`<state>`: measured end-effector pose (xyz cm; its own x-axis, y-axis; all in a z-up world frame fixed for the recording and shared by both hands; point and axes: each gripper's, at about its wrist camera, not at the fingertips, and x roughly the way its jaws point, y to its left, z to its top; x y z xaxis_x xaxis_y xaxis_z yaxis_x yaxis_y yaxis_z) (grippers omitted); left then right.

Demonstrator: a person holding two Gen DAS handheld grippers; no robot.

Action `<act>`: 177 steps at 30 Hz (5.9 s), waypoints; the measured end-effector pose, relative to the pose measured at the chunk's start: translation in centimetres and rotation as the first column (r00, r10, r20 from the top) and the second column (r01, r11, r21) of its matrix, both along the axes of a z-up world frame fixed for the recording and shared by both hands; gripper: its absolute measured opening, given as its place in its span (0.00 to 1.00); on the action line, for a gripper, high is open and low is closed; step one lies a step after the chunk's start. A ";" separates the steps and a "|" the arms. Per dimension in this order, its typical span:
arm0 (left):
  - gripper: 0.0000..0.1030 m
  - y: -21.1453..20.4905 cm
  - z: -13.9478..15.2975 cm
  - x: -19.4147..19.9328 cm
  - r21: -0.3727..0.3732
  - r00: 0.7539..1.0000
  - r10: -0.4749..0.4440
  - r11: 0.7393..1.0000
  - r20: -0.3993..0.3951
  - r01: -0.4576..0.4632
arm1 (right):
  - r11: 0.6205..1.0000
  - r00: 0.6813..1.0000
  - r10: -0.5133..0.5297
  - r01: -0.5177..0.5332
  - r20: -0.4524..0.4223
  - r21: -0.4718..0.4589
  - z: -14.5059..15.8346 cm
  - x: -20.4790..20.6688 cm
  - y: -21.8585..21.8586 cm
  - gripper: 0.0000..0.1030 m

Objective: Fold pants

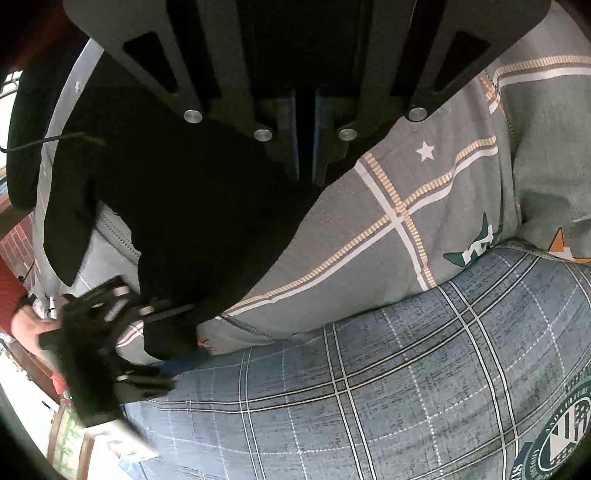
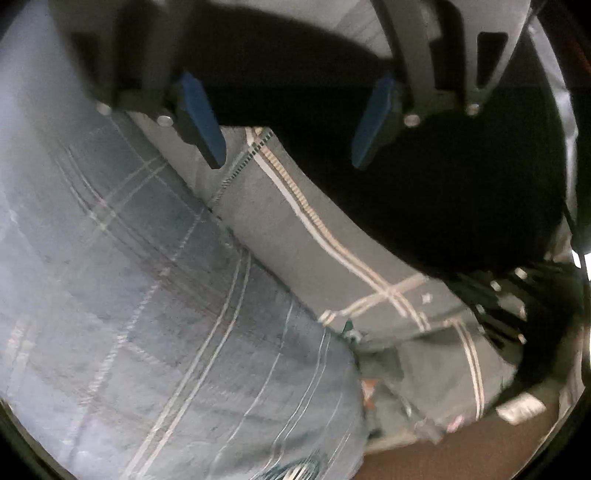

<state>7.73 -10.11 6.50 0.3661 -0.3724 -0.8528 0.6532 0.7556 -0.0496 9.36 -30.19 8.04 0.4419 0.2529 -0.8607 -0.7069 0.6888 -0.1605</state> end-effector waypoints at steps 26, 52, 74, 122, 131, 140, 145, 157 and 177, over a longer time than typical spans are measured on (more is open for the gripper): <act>0.04 5.0 -1.6 -16.4 -0.160 0.959 0.200 0.959 -0.202 -0.233 | 0.951 0.987 -0.159 0.163 -0.036 0.263 -2.1 -26.4 -0.6 0.04; 0.04 6.4 -0.4 -18.2 -0.244 0.953 0.245 0.927 -0.179 -0.284 | 0.960 0.990 -0.100 0.069 0.102 0.270 -2.6 -25.2 6.5 0.04; 0.60 8.4 4.3 -19.6 -0.259 0.931 0.355 0.894 -0.086 -0.365 | 0.856 0.924 -0.380 0.334 0.041 0.395 2.7 -23.3 -4.7 0.43; 0.72 3.3 0.5 -15.1 -0.251 0.895 0.424 0.860 -0.137 -0.445 | 0.638 0.727 -0.683 0.642 -0.071 0.426 4.1 -25.5 -19.2 0.43; 0.72 10.8 -0.1 -16.6 -0.251 0.795 0.586 0.754 -0.158 -0.606 | 0.765 0.896 -0.389 0.444 -0.214 0.466 -1.9 -14.6 -5.7 0.43; 0.72 10.8 -2.7 -17.2 -0.131 0.789 0.594 0.780 -0.156 -0.612 | 0.800 0.912 -0.387 0.406 -0.137 0.442 -1.8 -12.7 -2.7 0.07; 0.73 10.2 -4.0 -15.9 -0.107 0.785 0.598 0.780 -0.161 -0.616 | 0.768 0.873 -0.462 0.483 -0.159 0.420 -4.5 -11.8 -3.0 0.07; 0.72 9.9 0.0 -17.3 -0.218 0.794 0.601 0.766 -0.092 -0.605 | 0.772 0.892 -0.447 0.423 -0.069 0.474 -0.4 -17.7 -4.1 0.21; 0.73 6.1 -1.5 -17.3 -0.153 0.815 0.577 0.803 -0.043 -0.576 | 0.741 0.862 -0.482 0.496 -0.155 0.454 -3.5 -21.4 -5.6 0.29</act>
<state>-9.62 -3.99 5.05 0.5593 -0.2152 -0.8005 0.0996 0.9762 -0.1927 -12.07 -35.83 4.50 0.5960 0.3767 -0.7091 -0.2511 0.9263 0.2810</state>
